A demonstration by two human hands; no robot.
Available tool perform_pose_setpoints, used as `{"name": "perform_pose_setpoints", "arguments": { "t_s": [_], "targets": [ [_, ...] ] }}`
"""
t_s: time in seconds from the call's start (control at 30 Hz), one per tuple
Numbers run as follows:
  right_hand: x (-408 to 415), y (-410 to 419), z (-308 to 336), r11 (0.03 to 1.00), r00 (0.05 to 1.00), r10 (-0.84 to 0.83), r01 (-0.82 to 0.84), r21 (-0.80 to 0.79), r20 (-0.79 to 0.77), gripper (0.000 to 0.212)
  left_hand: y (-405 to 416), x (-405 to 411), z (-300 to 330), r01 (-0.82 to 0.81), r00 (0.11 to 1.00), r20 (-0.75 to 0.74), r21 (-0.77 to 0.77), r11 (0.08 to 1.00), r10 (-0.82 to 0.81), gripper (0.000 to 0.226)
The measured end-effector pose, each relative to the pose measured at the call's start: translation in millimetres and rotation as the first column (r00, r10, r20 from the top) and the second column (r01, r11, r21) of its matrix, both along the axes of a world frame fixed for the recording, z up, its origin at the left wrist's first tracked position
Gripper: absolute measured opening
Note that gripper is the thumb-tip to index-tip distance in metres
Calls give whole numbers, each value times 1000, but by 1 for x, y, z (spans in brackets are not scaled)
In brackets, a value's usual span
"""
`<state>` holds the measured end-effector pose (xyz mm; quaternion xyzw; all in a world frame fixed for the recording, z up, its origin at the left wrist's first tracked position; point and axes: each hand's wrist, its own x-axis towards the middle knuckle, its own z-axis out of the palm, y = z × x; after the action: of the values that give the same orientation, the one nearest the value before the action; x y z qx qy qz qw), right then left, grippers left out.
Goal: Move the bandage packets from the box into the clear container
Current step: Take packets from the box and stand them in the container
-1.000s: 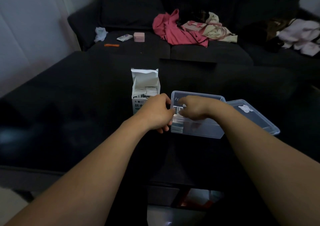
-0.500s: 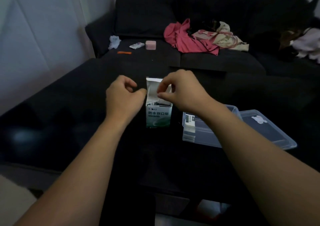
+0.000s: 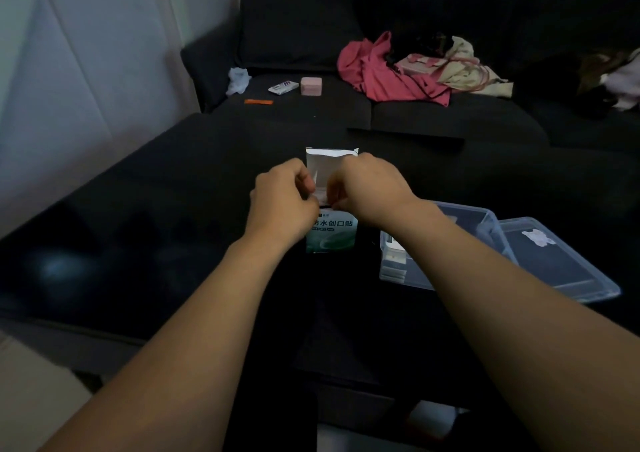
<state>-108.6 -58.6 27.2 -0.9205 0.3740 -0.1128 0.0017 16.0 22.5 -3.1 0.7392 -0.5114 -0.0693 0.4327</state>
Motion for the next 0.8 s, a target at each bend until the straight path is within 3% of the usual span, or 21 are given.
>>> {"name": "perform_pose_setpoints", "arguments": {
  "t_s": [0.23,0.43,0.57,0.67,0.8],
  "targets": [
    [-1,-1,-7,1000,999,9,-10,12,49,3,2,0,1,-46,997,-57,17,999,47,31],
    [-12,-4,3,1000,997,2,-1,-14,73,5,1,0,4,-11,1000,-11,-7,1000,11,17],
    [-19,-1,13,999,995,20,-16,-41,93,8,0,-1,4,89,996,-11,-36,995,-89,32],
    [-26,0,23,998,975,56,-57,-3,214,5,-3,-2,3,138,990,44,-42,990,-136,41],
    [-36,2,32,993,887,86,-114,34,455,5,-8,-1,1,135,989,72,-101,986,-128,29]
  ]
}}
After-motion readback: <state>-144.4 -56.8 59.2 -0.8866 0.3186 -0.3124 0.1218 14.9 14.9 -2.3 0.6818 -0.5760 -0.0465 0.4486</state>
